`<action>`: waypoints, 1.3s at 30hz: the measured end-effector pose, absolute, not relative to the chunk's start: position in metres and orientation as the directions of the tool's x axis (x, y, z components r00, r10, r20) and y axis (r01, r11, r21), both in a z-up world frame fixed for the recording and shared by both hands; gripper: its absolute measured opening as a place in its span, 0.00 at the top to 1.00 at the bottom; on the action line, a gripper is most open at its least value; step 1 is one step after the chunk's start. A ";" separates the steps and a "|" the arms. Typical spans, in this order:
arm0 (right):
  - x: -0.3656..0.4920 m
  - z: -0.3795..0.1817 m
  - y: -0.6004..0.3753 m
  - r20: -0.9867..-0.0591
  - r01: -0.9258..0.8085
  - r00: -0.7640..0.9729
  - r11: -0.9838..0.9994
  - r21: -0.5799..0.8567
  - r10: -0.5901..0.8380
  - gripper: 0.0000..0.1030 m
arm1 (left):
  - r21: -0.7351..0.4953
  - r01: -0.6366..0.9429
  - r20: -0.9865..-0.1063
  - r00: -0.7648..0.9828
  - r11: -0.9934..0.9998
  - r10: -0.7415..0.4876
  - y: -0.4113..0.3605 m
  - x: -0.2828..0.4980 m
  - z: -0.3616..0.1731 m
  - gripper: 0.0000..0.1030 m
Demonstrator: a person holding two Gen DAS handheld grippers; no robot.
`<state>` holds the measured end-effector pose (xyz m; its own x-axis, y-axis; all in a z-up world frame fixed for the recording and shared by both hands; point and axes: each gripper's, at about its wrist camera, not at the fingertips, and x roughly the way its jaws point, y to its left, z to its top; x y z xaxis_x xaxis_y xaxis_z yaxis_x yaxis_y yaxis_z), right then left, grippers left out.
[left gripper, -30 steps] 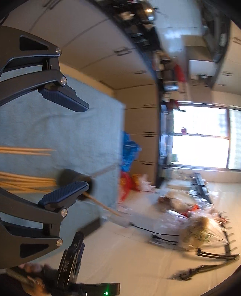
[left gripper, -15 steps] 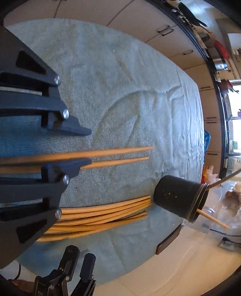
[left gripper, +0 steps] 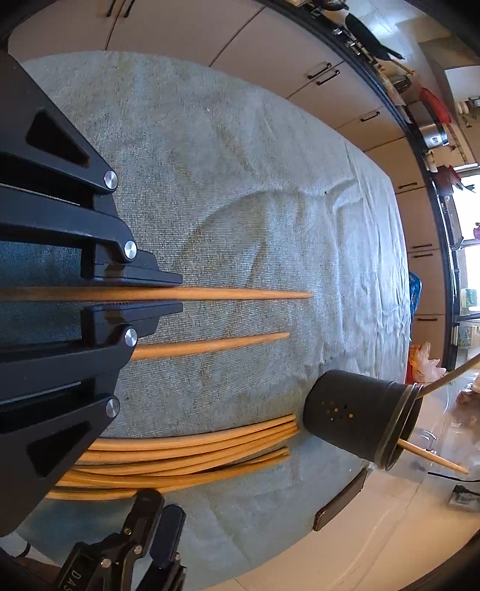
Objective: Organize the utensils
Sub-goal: 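Close right tool on a chopstick while left tool holds its chopstick, then lift both held chopsticks upright and carry them above the black holder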
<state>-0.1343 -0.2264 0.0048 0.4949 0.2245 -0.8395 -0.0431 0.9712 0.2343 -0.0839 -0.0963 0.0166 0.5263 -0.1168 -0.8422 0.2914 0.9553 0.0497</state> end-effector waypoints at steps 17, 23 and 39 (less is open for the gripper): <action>-0.128 0.004 -0.270 -0.936 0.024 0.350 0.998 0.054 0.042 0.91 | -0.171 0.196 -0.920 0.320 0.966 -0.228 -0.061 -0.077 0.021 0.92; -0.108 0.004 -0.289 -0.958 0.038 0.280 0.996 0.076 0.063 0.90 | -0.139 0.210 -0.942 0.274 0.968 -0.195 -0.076 -0.054 0.020 0.71; -0.023 0.007 -0.278 -0.992 -0.076 0.129 0.997 -0.005 0.005 0.92 | 0.018 0.303 -0.951 0.298 0.953 -0.077 -0.113 -0.005 0.017 0.94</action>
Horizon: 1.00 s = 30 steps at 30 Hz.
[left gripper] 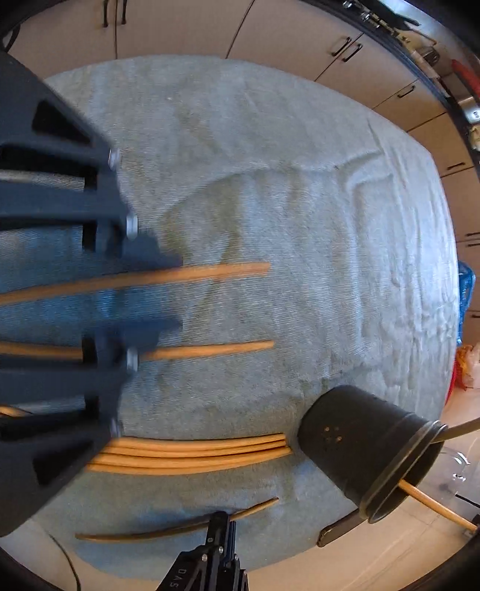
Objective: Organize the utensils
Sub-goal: 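Lift both held chopsticks upright and carry them above the black holder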
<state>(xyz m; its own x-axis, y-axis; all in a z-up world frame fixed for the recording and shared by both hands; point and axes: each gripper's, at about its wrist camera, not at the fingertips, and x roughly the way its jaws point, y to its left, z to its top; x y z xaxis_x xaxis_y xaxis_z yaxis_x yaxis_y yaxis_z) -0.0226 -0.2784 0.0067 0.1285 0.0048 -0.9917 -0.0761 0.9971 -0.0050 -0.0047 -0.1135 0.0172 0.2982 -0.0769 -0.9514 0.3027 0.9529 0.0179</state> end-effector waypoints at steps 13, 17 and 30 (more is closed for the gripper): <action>-0.086 0.101 -0.304 -0.837 -0.034 0.523 0.986 0.164 0.158 0.93 | -0.103 0.256 -0.798 0.556 0.961 -0.233 -0.077 -0.060 0.106 0.94; -0.119 0.128 -0.307 -0.758 -0.032 0.636 0.987 0.159 0.143 0.93 | -0.060 0.278 -0.733 0.640 0.959 -0.232 -0.084 -0.098 0.129 0.94; -0.169 0.177 -0.298 -0.511 -0.005 0.851 0.976 0.217 0.118 0.93 | -0.032 0.315 -0.540 0.793 0.949 -0.281 -0.098 -0.168 0.192 0.94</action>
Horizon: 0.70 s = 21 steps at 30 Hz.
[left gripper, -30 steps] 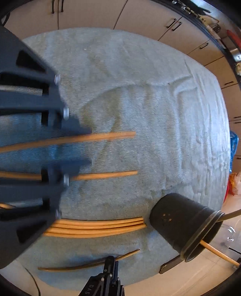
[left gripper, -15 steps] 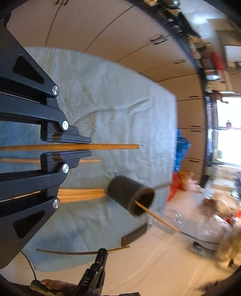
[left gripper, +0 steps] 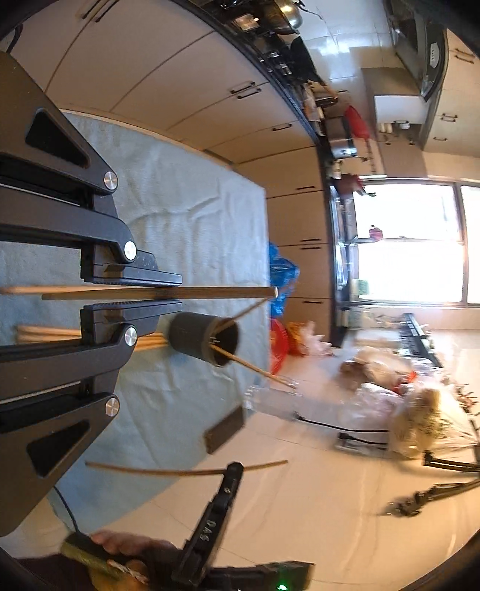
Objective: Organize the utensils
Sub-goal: 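Lift both held chopsticks upright and carry them above the black holder, then open both tools to drop the chopsticks into the black holder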
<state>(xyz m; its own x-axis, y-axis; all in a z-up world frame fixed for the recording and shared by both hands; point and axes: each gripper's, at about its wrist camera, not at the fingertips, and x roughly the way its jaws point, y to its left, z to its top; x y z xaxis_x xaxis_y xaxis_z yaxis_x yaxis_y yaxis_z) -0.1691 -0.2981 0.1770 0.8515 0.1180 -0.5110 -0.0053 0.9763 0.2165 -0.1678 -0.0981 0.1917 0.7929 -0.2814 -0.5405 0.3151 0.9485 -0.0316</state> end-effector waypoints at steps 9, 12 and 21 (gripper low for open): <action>-0.139 0.211 -0.301 -0.372 -0.022 0.917 0.949 0.315 0.144 0.93 | -0.137 0.322 -0.425 0.835 0.937 -0.349 -0.109 -0.138 0.243 0.94; -0.117 0.224 -0.300 -0.310 -0.028 0.940 0.939 0.344 0.142 0.93 | -0.162 0.317 -0.374 0.856 0.934 -0.355 -0.119 -0.116 0.261 0.94; -0.036 0.232 -0.300 -0.181 0.027 0.983 0.929 0.369 0.044 0.93 | -0.210 0.314 -0.319 0.873 0.926 -0.369 -0.158 -0.035 0.264 0.94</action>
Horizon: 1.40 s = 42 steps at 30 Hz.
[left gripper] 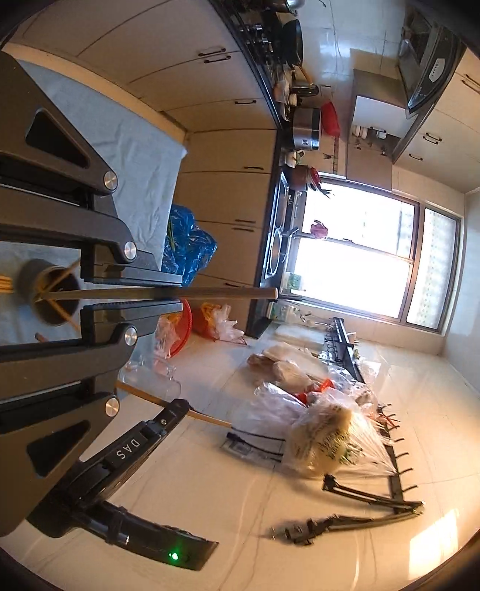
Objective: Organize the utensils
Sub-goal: 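Open both tools to drop the chopsticks into the black holder, then move both open tools back down over the remaining chopsticks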
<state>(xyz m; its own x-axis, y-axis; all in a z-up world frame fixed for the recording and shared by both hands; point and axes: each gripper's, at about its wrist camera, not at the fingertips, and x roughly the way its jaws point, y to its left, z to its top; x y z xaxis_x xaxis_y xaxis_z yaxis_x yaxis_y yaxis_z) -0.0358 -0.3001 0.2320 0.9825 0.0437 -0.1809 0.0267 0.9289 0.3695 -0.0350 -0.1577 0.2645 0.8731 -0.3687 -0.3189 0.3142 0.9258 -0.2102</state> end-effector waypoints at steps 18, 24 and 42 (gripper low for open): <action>0.009 0.167 -0.300 -0.332 0.062 0.941 0.929 0.365 0.068 0.89 | -0.182 0.287 -0.466 0.817 0.941 -0.339 -0.175 0.008 0.210 0.71; -0.010 0.189 -0.298 -0.300 0.054 0.952 0.935 0.350 0.057 0.59 | -0.177 0.280 -0.428 0.841 0.943 -0.330 -0.159 -0.022 0.232 0.61; -0.134 0.221 -0.258 -0.450 -0.030 0.886 0.984 0.178 0.109 0.36 | -0.109 0.171 -0.433 0.878 0.979 -0.202 -0.071 -0.137 0.220 0.35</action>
